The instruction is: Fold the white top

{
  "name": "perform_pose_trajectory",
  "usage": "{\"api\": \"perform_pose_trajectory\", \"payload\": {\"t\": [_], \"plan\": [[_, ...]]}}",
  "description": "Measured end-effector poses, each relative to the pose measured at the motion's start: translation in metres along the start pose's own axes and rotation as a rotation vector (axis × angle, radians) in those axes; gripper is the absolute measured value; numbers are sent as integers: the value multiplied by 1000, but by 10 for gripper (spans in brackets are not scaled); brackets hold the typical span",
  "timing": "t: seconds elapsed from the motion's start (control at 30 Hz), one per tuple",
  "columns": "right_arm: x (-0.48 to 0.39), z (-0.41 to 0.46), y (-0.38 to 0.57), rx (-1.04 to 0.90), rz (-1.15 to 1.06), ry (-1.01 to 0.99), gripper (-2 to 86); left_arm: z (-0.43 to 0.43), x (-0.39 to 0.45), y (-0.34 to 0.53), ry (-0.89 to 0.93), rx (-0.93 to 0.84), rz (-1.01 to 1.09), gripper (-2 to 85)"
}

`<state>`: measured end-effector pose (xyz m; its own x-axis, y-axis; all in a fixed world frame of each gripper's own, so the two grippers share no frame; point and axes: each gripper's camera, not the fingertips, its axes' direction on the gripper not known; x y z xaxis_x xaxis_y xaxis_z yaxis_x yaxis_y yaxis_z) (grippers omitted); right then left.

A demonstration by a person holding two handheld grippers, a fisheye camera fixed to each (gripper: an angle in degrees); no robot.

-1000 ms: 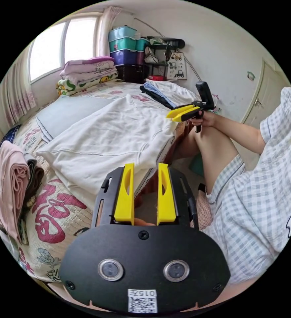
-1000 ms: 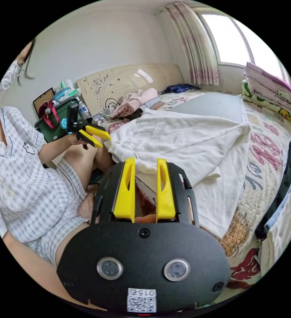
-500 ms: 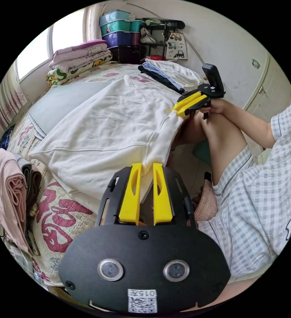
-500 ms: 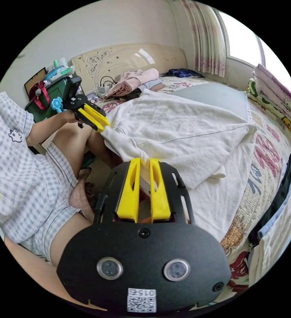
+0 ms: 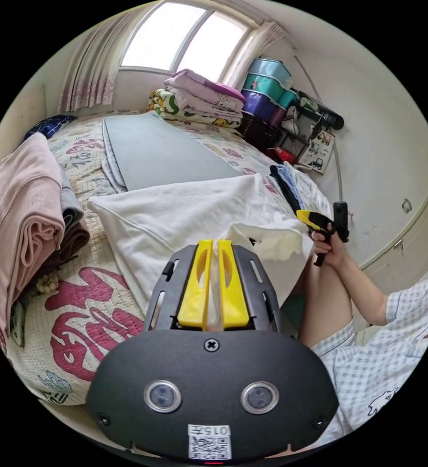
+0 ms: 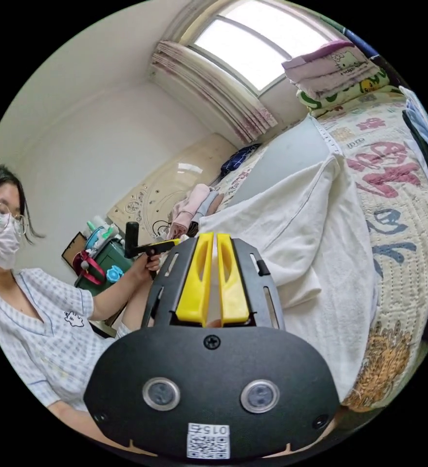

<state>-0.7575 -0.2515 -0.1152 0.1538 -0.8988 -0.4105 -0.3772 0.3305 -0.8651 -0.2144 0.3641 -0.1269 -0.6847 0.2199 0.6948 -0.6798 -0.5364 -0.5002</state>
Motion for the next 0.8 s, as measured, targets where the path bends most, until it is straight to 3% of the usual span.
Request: {"api": "perform_pose_trajectory", "payload": {"t": [0.13, 0.2, 0.33, 0.43, 0.63, 0.7, 0.8], "plan": [[-28, 23, -5, -140, -236, 7, 87, 16, -32, 16, -53, -35, -57, 0], [-39, 38, -3, -227, -307, 122, 103, 12, -44, 18, 30, -18, -56, 9], [-48, 58, 3, -321, -385, 194, 102, -7, -68, 23, 218, 64, -5, 135], [-47, 72, 2, -383, -396, 252, 78, -8, -77, 29, 418, 32, 73, 141], [-27, 81, -20, -373, -264, 288, 39, 7, -48, 40, 151, -113, 277, 69], [-16, 80, -32, -347, -162, 250, 39, 8, -53, 42, 143, -104, 256, 16], [-12, 82, -58, -364, -105, 220, 45, 1, -76, 43, 106, -29, 135, 2]]}}
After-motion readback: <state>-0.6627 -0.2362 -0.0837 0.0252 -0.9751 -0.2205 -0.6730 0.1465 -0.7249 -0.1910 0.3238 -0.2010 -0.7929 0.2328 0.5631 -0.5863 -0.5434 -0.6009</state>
